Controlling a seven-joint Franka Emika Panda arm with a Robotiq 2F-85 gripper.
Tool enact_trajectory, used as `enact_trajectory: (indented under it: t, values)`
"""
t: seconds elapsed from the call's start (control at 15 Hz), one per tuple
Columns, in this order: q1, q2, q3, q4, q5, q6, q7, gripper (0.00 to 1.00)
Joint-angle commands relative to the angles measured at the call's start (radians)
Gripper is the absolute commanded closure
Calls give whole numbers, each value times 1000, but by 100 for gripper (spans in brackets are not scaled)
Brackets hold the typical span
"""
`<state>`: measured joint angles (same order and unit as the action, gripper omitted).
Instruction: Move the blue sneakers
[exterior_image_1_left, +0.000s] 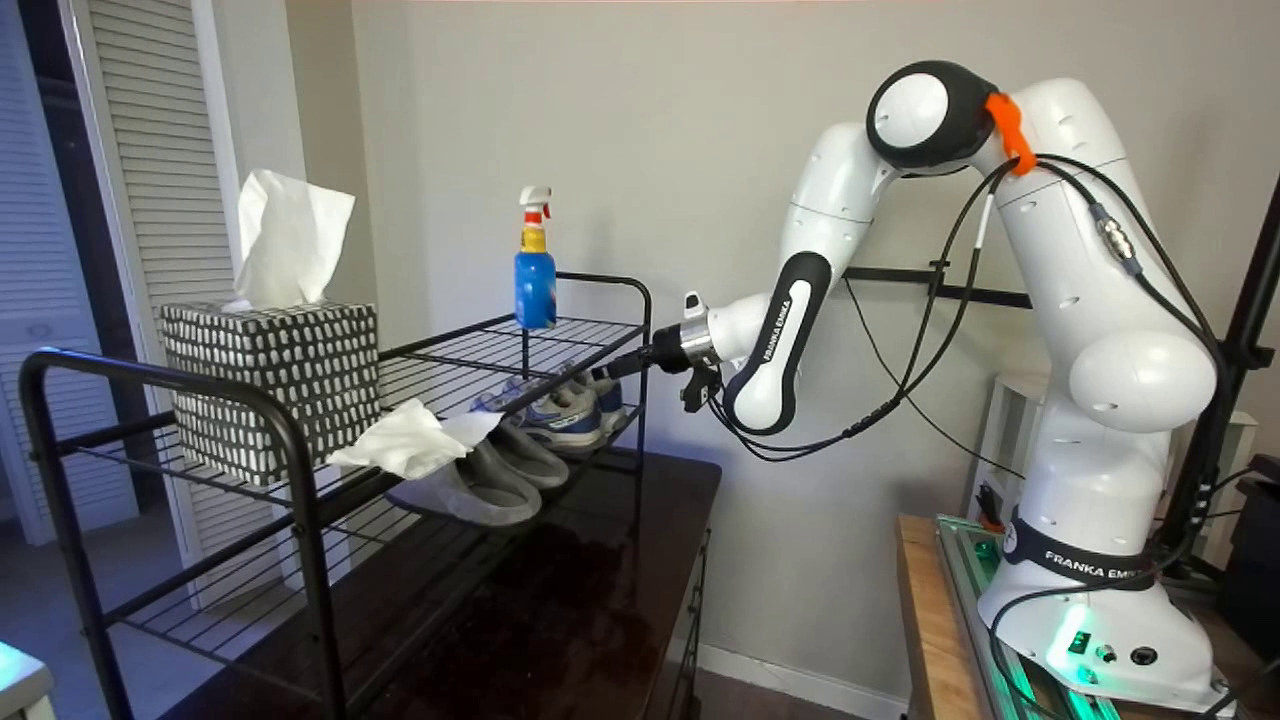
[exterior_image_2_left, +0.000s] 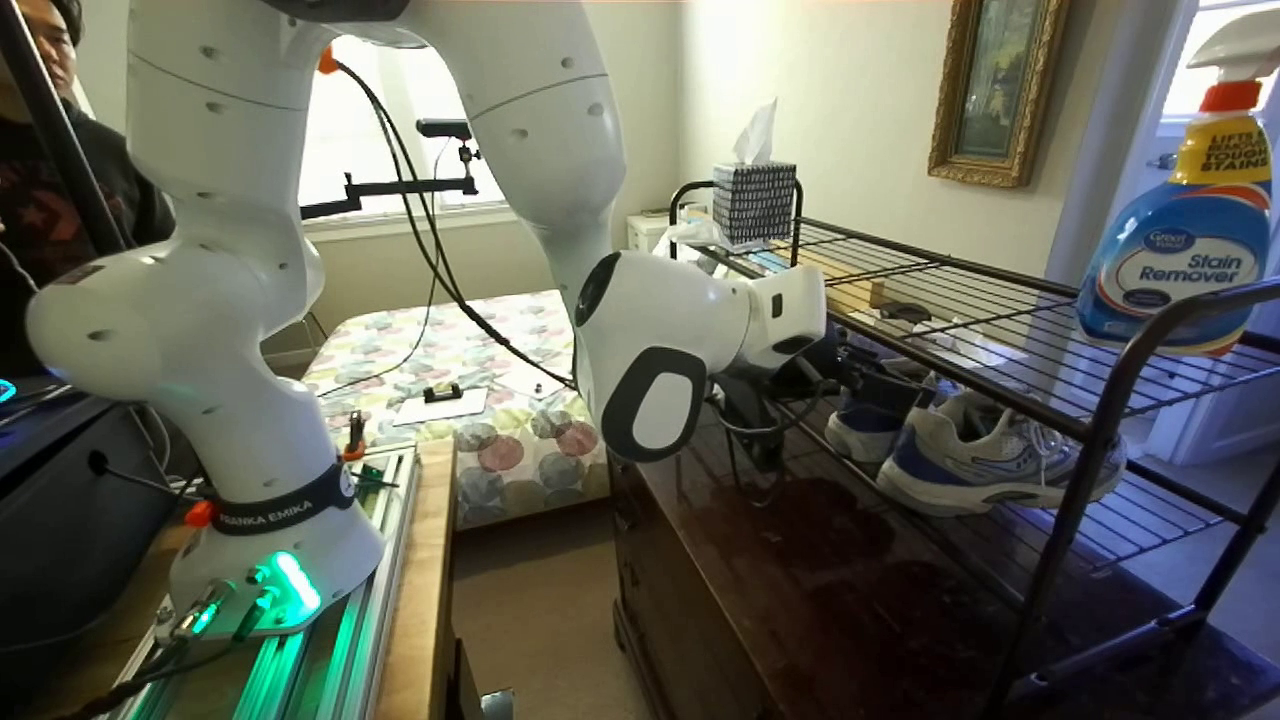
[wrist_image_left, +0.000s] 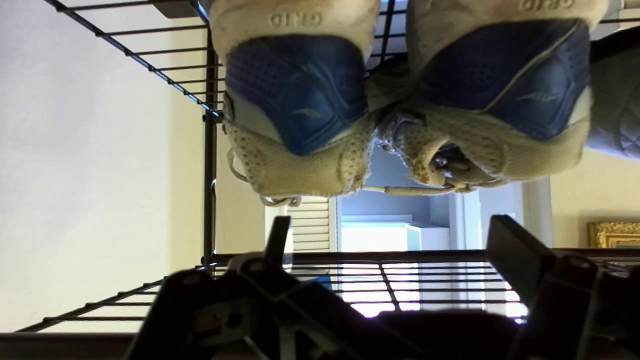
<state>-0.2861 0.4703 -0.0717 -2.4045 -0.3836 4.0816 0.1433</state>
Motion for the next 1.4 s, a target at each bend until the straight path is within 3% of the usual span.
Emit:
enact_trajectory:
  t: [0.0,0.47,0.67,0.87,0.93,1.33]
  values:
    - [19,29,1,20,27,55,-50,0]
    - [46,94,2,39,51,152,-97,0]
    - [64,136,-1,61,113,188,-126,0]
    - [58,148,35,122,188,155,-178,0]
    - [94,154,2,136,197,162,-177,0]
    - [123,190,-11,160,190,161,-219,0]
